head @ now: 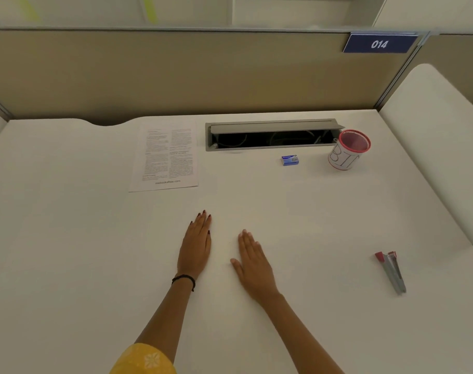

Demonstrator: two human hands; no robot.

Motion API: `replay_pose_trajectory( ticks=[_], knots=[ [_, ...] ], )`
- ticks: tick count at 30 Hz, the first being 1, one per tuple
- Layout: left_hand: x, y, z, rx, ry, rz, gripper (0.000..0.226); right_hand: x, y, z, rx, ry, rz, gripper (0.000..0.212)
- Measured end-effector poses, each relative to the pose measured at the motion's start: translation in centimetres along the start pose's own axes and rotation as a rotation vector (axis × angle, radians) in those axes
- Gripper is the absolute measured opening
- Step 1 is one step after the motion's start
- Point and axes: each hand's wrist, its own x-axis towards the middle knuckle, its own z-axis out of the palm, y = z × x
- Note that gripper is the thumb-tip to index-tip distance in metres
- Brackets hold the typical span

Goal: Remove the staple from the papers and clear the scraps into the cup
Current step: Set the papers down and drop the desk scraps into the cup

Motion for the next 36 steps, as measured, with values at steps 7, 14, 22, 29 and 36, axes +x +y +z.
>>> replay_pose_trajectory(
  ticks=[7, 14, 22, 29, 36],
  knots=[
    [-1.6, -0.5, -0.3, -0.01, -0.007, 0.032, 0.049, 0.1, 0.4, -1.0, -0.058, -0.06, -0.225, 0.059],
    [-1.7, -0.6, -0.3, -0.031, 0.006, 0.052, 0.05, -2.2, 1.8, -2.3, 0.302, 0.336, 0.116, 0.039],
    [-1.5, -0.8, 0.0, -0.041, 0.007, 0.059, 0.046, -3.4, -0.1, -0.9, 0.315, 0.117, 0.177, 0.05],
    [-1.7, -0.8, -0.2, -0.039, -0.001, 0.062, 0.048, -3.0, -0.5, -1.6, 0.497, 0.435, 0.32, 0.033],
    [-1.8, -0.8, -0.2, -0.05, 0.014, 0.073, 0.048, -2.9, -1.3, -1.0, 0.574, 0.41, 0.312, 0.025]
  ],
)
